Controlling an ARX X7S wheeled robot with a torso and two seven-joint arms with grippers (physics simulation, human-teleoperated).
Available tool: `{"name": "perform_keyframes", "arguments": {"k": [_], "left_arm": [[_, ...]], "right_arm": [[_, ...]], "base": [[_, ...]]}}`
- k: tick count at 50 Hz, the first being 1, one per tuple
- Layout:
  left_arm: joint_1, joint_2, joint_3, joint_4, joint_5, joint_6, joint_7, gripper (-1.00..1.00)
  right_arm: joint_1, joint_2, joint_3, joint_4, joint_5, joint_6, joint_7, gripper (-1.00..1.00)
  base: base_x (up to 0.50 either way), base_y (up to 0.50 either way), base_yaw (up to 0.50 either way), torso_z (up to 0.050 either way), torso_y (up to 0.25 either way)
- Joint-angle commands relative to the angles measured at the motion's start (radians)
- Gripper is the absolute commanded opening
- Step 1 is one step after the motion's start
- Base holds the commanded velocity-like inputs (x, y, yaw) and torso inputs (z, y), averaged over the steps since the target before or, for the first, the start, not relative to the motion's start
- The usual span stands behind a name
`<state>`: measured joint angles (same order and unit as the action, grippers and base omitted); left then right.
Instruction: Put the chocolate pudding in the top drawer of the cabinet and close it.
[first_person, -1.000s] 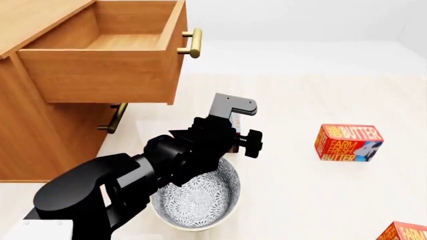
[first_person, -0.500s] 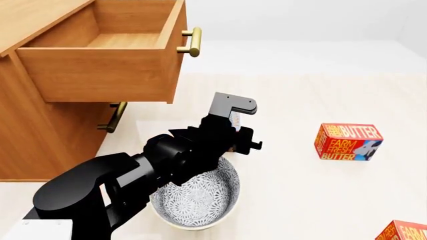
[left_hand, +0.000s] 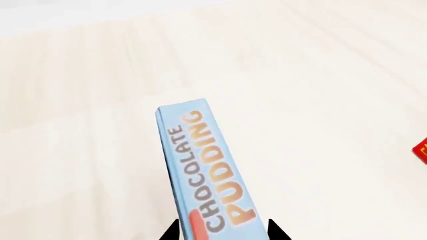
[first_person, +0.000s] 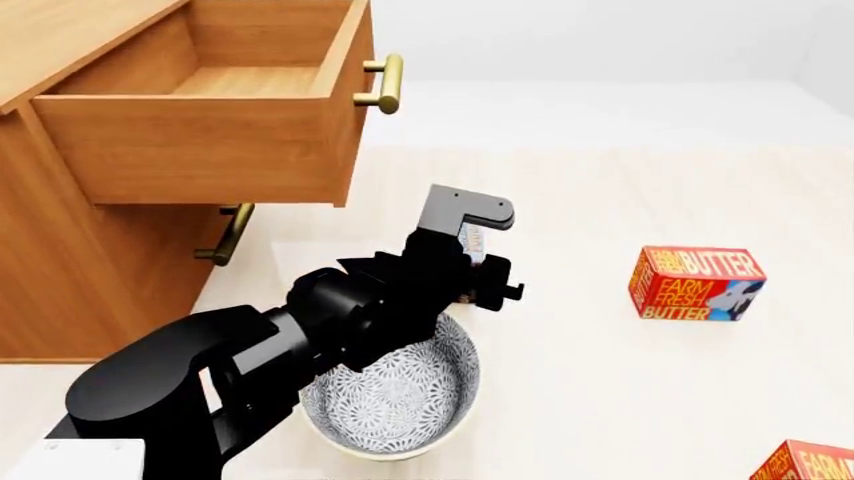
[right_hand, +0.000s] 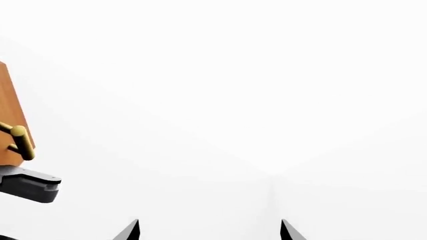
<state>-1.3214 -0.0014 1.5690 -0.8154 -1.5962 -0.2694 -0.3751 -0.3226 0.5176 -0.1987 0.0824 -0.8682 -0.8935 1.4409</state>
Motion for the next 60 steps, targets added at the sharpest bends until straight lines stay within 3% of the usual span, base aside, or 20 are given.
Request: {"name": "perform_keyframes", "arguments": {"k": [1,11,47,48,60], "left_arm": [[0.004,0.001,0.005,0.001,-0.026,0.004,-0.002,-1.0],[0.004,0.001,0.005,0.001,-0.026,0.004,-0.002,-1.0],[0.004,0.001,0.005,0.001,-0.026,0.004,-0.002,-1.0],[-0.011,0.001,-0.003,0.039,0.105,0.116,0.013,-1.0],[-0.023,0.001,-0.004,0.07,0.125,0.123,0.011,-1.0]], "right_arm": [[-0.002,-0.014,-0.03,0.059,-0.009,0.064,-0.022,1.0],[-0.002,-0.014,-0.031,0.057,-0.008,0.068,-0.026,1.0],[0.005,-0.004,-0.047,0.064,0.005,0.057,-0.035,1.0],[0.005,-0.004,-0.047,0.064,0.005,0.057,-0.034,1.0],[0.007,-0.001,-0.05,0.063,-0.004,0.054,-0.027,1.0]], "base": [[0.0,0.0,0.0,0.0,0.0],[0.0,0.0,0.0,0.004,0.0],[0.0,0.0,0.0,0.05,0.0],[0.0,0.0,0.0,0.05,0.0],[0.0,0.0,0.0,0.05,0.0]]}}
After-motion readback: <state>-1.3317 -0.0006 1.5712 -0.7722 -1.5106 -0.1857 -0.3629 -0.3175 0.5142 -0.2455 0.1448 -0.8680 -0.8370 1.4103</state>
